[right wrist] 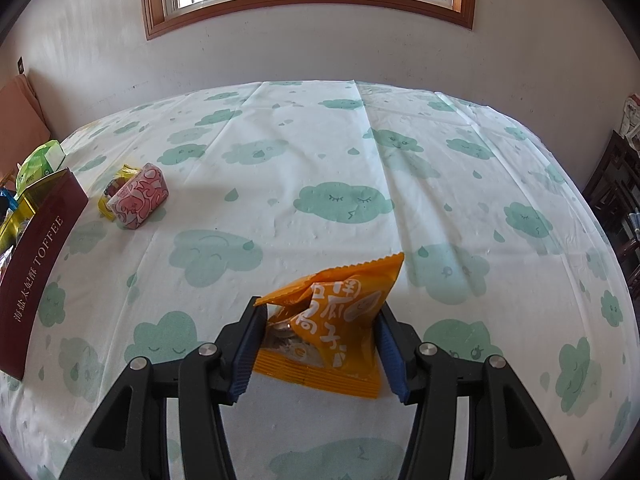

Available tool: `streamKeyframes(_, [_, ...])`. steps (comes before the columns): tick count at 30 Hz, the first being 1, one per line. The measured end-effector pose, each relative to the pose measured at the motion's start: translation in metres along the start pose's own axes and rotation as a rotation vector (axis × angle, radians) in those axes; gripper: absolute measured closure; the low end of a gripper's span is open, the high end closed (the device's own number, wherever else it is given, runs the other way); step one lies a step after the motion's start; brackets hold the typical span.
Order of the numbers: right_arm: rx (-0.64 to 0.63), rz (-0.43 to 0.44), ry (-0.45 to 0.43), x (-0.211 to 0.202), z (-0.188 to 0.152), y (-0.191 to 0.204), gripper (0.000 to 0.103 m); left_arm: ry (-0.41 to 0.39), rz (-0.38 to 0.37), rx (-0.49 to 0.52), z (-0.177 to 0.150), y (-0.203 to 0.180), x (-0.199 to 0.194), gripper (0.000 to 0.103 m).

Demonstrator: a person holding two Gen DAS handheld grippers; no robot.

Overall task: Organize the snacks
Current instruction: 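Carry the blue candy into the tin and open the left gripper while the right gripper holds the orange bag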

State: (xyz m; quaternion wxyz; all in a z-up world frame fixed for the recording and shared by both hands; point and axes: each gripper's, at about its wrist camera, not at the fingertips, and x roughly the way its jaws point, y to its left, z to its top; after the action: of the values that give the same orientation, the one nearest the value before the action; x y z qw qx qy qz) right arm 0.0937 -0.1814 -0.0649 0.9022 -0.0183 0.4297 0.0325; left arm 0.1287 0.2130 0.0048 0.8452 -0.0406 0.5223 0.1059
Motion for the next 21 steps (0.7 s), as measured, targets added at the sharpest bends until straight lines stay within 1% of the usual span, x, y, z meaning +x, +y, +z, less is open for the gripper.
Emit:
streamKeyframes(6, [-0.001,-0.001,0.000,0.000,0.000,0.001,0.048,0.024,0.023,0.019,-0.001,0.009,0.017,0.083])
streamKeyframes(8, [-0.001,-0.001,0.000,0.000,0.000,0.001,0.048,0.026,0.041,0.032,-0.002,0.010,0.021,0.083])
streamKeyframes(16, [-0.001,-0.002,0.000,0.000,0.000,0.002,0.048,0.029,0.039,0.033,-0.004,0.012,0.027,0.082])
streamKeyframes(19, [-0.001,-0.002,0.000,0.000,0.000,0.002,0.048,0.034,0.043,0.029,-0.004,0.013,0.028,0.078])
streamKeyframes(21, [-0.001,-0.002,0.000,0.000,0.000,0.001,0.048,0.035,0.046,0.028,-0.005,0.013,0.029,0.077])
